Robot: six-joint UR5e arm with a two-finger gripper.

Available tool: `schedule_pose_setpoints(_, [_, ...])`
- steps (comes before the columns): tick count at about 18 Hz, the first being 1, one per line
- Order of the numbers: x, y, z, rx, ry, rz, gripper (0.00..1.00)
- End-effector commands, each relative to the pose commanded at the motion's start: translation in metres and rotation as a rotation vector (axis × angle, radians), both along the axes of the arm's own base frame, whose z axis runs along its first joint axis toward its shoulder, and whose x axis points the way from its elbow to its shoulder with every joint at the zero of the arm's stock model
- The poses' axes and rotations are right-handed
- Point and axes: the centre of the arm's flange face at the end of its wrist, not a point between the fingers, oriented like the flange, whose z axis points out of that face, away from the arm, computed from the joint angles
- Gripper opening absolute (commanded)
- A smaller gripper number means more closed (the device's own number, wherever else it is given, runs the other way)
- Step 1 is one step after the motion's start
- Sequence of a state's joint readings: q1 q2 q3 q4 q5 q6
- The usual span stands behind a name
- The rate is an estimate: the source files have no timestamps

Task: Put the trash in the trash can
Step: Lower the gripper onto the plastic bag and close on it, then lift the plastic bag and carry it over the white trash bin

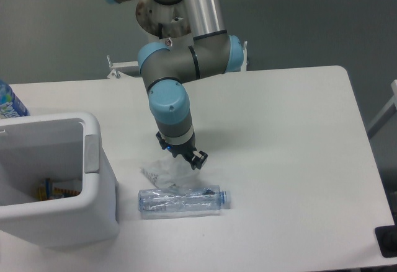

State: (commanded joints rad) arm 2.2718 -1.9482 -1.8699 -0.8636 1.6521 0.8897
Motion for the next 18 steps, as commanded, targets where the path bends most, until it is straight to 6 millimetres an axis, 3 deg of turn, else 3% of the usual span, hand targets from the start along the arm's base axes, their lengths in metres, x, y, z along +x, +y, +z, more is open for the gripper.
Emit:
schedule_pose_setpoints(2, [0.0,0.0,0.001,0.001,0.001,0.0,0.0])
schedule_pose_setpoints(7, [0.0,-0.001,0.007,0.008,0.005,-0.011,0.0])
schedule_pose_setpoints(11, [-0.001,-0.008,0.032,0.046,0.009,-0.035,0.0])
schedule_pose_setpoints(12, [-0.004,-0.009,0.04,0.071,0.004,-0.042,0.0])
schedule_pose_setpoints(15, [-0.022,-0.012,0.102,0.263,-0.028,-0.019,0.0])
schedule_pose_setpoints(18, [-0.037,-0.019,0.141,0.384,-0.04,0.025,0.0])
